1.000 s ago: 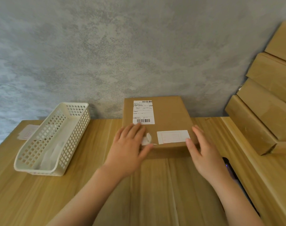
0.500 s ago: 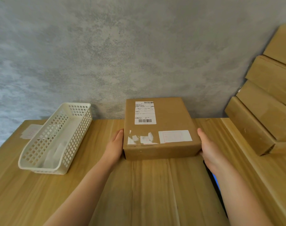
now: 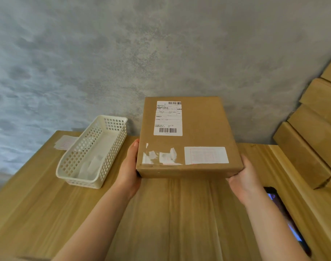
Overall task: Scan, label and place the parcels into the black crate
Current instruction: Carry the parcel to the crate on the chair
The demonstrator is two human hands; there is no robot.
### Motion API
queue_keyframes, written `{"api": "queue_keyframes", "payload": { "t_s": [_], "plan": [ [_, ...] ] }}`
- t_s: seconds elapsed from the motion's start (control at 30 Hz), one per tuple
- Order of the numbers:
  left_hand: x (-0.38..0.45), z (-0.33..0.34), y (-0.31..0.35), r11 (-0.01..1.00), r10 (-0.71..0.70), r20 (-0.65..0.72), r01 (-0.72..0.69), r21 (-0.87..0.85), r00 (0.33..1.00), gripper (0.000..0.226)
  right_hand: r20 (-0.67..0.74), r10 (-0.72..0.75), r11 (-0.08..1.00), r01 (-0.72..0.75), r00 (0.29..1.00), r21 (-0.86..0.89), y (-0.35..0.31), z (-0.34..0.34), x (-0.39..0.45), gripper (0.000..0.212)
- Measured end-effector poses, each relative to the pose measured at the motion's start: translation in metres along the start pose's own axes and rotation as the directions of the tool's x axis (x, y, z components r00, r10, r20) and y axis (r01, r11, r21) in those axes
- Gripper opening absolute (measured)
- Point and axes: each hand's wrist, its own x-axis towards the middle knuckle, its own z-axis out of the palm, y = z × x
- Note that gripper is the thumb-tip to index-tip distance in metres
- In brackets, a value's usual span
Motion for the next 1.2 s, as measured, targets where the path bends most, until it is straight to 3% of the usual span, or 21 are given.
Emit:
{"api": "queue_keyframes", "payload": {
  "t_s": [0.27,0.5,0.6,0.67,0.8,0.93,1.1,1.2],
  "plan": [
    [-0.057,-0.099,0.074,0.983,0.179,-0.123,-0.172,0.065,0.976,0.039,0.261,-0.017,0.999,0.004,0.965,0.050,0.016,0.110,-0.044,0.043],
    [-0.151,-0.261,0.123,0.925,0.360,-0.316,-0.291,0.246,0.878,0.033,0.475,0.061,0.996,-0.087,0.878,0.034,0.081,0.260,-0.130,0.023],
    [-0.202,-0.335,0.130,0.921,0.380,-0.424,-0.296,0.252,0.822,0.032,0.577,0.140,0.989,-0.145,0.805,-0.039,0.130,0.321,-0.177,0.048],
    [-0.236,-0.387,0.127,0.930,0.365,-0.503,-0.287,0.229,0.783,0.033,0.621,0.206,0.978,-0.166,0.756,-0.123,0.163,0.354,-0.209,0.053],
    [-0.301,-0.473,0.120,0.938,0.344,-0.656,-0.274,0.212,0.672,0.034,0.685,0.290,0.948,-0.106,0.668,-0.299,0.232,0.422,-0.256,0.036],
    [-0.350,-0.542,0.112,0.961,0.243,-0.784,-0.254,0.112,0.571,0.038,0.717,0.367,0.907,-0.059,0.593,-0.416,0.300,0.486,-0.297,0.040],
    [-0.368,-0.619,0.112,0.959,0.110,-0.896,-0.283,-0.018,0.430,0.041,0.719,0.493,0.850,-0.096,0.490,-0.518,0.381,0.566,-0.326,0.034],
    [-0.359,-0.668,0.120,0.958,0.108,-0.909,-0.287,-0.013,0.402,0.044,0.731,0.534,0.831,-0.100,0.426,-0.548,0.427,0.623,-0.328,0.034]
  ]
}}
